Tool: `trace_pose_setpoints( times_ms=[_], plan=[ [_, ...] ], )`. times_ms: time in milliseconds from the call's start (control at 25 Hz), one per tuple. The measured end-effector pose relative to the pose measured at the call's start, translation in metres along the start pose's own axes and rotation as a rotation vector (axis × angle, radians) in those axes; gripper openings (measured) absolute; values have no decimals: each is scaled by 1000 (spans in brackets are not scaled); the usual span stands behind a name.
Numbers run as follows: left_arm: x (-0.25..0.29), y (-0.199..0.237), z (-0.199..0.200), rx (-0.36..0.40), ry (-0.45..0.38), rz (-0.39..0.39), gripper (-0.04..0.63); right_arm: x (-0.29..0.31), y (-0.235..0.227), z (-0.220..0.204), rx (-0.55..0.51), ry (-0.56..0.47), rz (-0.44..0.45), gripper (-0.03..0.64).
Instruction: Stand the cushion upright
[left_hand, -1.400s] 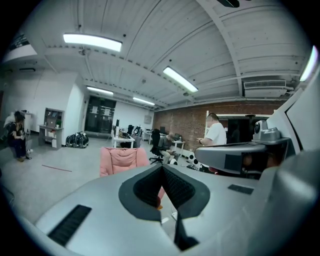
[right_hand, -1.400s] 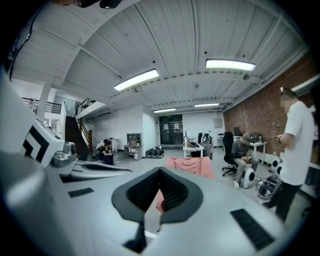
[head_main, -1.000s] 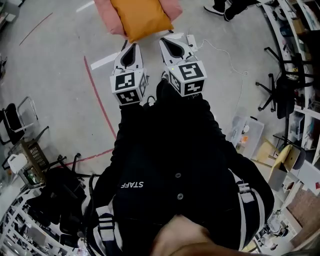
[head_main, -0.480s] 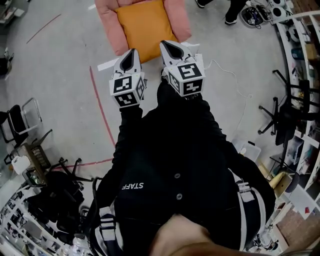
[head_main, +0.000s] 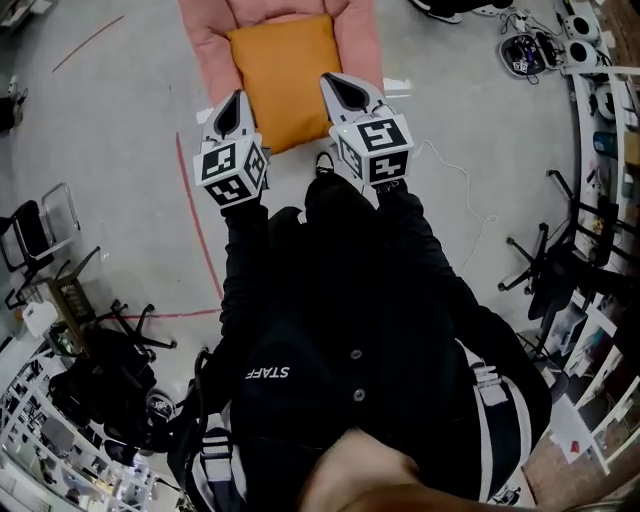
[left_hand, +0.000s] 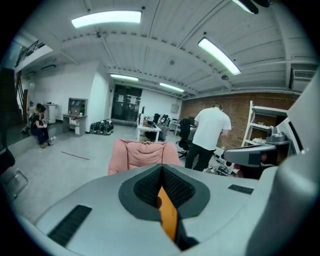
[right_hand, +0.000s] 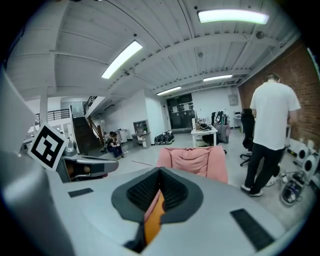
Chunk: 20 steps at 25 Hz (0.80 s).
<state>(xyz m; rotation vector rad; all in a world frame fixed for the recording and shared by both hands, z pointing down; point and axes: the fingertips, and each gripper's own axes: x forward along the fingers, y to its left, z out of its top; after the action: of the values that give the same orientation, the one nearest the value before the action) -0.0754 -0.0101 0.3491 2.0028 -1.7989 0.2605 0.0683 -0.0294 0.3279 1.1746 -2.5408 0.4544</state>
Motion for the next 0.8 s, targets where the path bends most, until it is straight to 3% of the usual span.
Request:
trace_pose_setpoints(
  times_ms=[520, 800],
  plan=[
    [64, 35, -57, -37, 158, 6, 0, 71, -26, -40, 56, 121, -5, 14],
    [127, 66, -116, -52, 286, 23, 0, 124, -61, -98, 102, 221, -73, 14]
  ],
)
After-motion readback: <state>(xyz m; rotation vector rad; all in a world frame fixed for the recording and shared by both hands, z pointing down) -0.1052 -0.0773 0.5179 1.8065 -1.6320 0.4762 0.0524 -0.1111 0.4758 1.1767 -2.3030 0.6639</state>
